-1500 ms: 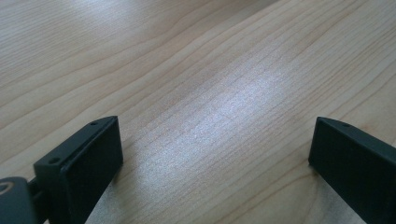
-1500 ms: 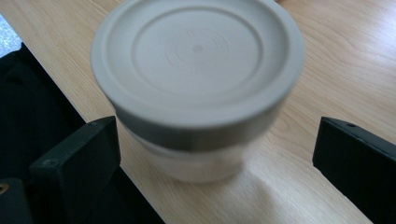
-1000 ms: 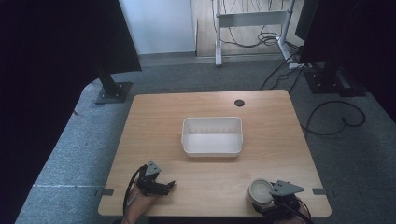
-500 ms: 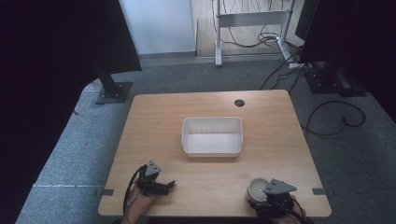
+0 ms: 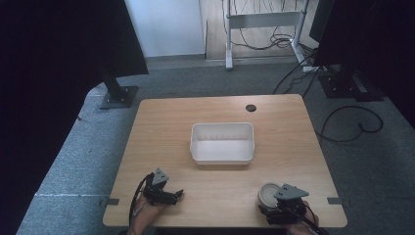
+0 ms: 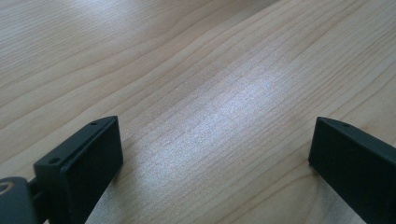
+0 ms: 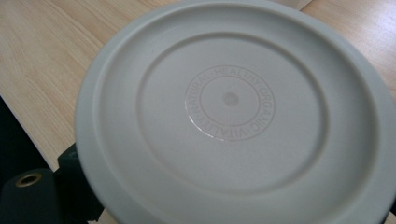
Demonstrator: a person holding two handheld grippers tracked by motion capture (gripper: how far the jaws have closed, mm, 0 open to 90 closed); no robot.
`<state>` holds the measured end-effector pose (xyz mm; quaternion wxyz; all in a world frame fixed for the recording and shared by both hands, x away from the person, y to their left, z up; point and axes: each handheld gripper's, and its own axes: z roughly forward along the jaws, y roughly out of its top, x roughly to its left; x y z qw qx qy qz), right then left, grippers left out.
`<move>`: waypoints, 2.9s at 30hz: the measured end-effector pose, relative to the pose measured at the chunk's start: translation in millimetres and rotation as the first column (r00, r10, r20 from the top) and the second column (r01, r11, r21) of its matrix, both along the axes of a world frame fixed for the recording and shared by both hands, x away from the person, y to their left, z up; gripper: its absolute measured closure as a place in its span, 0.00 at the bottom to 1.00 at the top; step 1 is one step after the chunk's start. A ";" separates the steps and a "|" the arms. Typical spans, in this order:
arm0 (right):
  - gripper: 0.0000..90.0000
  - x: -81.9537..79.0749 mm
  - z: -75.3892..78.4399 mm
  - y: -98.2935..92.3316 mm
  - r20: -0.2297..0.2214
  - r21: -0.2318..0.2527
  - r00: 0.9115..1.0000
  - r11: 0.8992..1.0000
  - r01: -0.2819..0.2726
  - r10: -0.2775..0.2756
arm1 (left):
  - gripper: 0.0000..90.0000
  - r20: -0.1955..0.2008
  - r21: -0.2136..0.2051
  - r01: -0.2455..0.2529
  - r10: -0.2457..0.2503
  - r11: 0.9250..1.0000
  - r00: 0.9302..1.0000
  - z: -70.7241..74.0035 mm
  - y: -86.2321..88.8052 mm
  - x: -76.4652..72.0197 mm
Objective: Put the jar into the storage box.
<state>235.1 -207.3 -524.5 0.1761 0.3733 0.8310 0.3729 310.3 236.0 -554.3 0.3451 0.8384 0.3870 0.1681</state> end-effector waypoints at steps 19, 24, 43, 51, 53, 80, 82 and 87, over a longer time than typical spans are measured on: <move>0.11 15.8 10.2 13.2 0.007 0.014 1.000 1.000 -0.020 0.020 | 0.03 0.000 0.000 0.000 0.000 1.000 1.000 0.0 0.0 0.0; 0.11 20.4 10.8 18.2 0.004 0.011 1.000 1.000 -0.028 0.028 | 0.03 0.000 0.000 0.000 0.000 1.000 1.000 0.0 0.0 0.0; 0.11 38.5 18.6 35.0 0.010 0.025 0.999 0.998 -0.052 0.052 | 0.03 0.000 0.000 0.000 0.000 1.000 1.000 0.0 0.0 0.0; 0.11 49.0 19.2 43.6 0.005 0.048 0.998 0.997 -0.063 0.063 | 0.03 0.000 0.000 0.000 0.000 1.000 1.000 0.0 0.0 0.0; 0.11 51.0 20.3 45.6 0.009 0.050 0.998 0.997 -0.064 0.064 | 0.03 0.000 0.000 0.000 0.000 1.000 1.000 0.0 0.0 0.0; 0.11 80.3 35.8 78.0 0.018 0.055 0.995 0.993 -0.102 0.101 | 0.03 0.000 0.000 0.000 0.000 1.000 1.000 0.0 0.0 0.0; 0.11 82.8 36.3 79.6 0.018 0.054 0.995 0.993 -0.102 0.101 | 0.03 0.000 0.000 0.000 0.000 1.000 1.000 0.0 0.0 0.0; 0.11 89.2 37.7 83.8 0.019 0.046 0.995 0.994 -0.102 0.101 | 0.03 0.000 0.000 0.000 0.000 1.000 1.000 0.0 0.0 0.0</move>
